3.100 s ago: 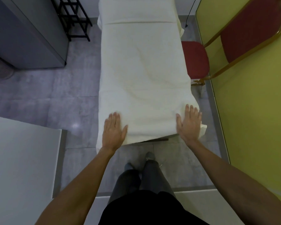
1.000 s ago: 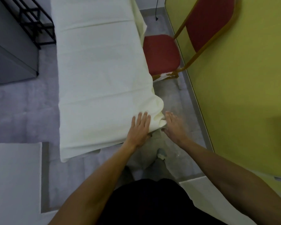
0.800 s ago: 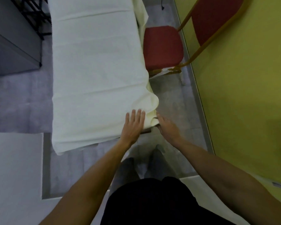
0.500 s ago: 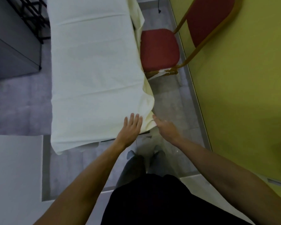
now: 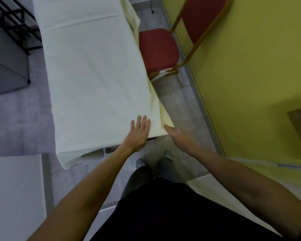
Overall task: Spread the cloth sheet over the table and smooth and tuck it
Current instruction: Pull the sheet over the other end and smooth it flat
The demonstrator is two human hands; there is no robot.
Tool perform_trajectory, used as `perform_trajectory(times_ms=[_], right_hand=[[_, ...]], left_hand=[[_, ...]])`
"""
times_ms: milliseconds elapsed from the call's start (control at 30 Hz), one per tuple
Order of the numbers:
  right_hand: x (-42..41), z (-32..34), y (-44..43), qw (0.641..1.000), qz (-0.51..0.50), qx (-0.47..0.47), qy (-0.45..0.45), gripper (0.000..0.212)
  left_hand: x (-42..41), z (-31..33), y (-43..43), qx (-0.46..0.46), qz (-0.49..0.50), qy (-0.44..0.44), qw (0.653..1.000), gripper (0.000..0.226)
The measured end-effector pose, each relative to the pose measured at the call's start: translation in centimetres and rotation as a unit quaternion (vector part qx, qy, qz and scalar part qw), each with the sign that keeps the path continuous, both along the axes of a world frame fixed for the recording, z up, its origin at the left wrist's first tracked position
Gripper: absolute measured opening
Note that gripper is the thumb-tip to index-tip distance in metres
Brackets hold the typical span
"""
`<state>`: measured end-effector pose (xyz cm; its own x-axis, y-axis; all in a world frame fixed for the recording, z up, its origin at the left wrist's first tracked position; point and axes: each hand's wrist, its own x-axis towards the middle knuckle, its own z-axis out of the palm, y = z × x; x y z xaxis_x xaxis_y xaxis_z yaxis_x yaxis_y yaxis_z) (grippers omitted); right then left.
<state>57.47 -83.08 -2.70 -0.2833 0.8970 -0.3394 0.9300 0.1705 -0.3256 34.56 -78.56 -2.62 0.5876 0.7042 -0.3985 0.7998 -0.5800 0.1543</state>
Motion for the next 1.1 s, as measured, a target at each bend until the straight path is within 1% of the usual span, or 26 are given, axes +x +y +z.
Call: perform_trajectory(times_ms=[100,267,333,367,400,467,533,600,700,833,967,1033,1100], right_hand=[[-0.1,0.1,-0.7,1.000,0.009,0.009,-0.007,0.054],[0.1,-1.2,-1.7,0.999,0.023,0.002,-0.028,0.056],[0.0,-1.5,-1.7,0.999,0.017,-0.004,-0.035,0.056],[0.0,-1.6,-1.6,0.999,0.010,-0.009,-0.036,0.058],[0.1,-1.7,-1.3,0.999,0.000,-0.019,-0.031,0.064],[0.3,-1.9,-0.8,0.999,-0.022,-0.044,-0.023,0.085],[0.1,-1.9,-0.4,0.998,-0.031,-0.046,-0.019,0.099],[-0.5,-1.8,0.6,0.998,-0.048,-0.032,-0.002,0.103],[-1.8,-1.7,2.6,0.998,-0.061,0.005,0.024,0.099],[-3.1,-1.5,5.7,0.997,-0.052,0.018,0.048,0.090],[-3.9,-1.7,7.6,1.000,-0.018,0.009,0.017,0.079],[-3.7,-2.4,7.6,1.000,0.000,-0.008,0.009,0.080],[-3.4,-3.5,7.3,1.000,0.003,-0.004,0.008,0.081]], left_hand=[[-0.3,-0.2,-0.6,-0.012,-0.003,0.004,1.000,0.073],[-0.6,-0.5,-1.1,-0.027,-0.004,0.013,1.000,0.074],[-0.8,-1.0,-1.1,-0.025,-0.008,0.018,1.000,0.079],[-0.9,-1.2,-1.0,-0.019,-0.009,0.017,1.000,0.085],[-1.0,-1.3,-0.9,-0.015,-0.006,0.015,1.000,0.092],[-1.0,-1.4,-0.6,-0.008,0.002,0.013,1.000,0.102],[-0.9,-1.4,0.0,-0.004,0.014,0.014,1.000,0.101],[-0.5,-1.3,0.8,0.002,0.033,0.005,0.999,0.093],[-0.1,-1.8,2.2,0.018,0.047,0.005,0.999,0.085],[0.4,-2.1,3.6,0.028,0.031,0.006,0.999,0.086],[1.5,-3.2,4.2,0.049,0.018,0.000,0.999,0.084],[1.9,-3.7,4.4,0.054,0.016,0.000,0.998,0.083],[2.1,-4.1,4.2,0.067,0.012,0.007,0.998,0.080]])
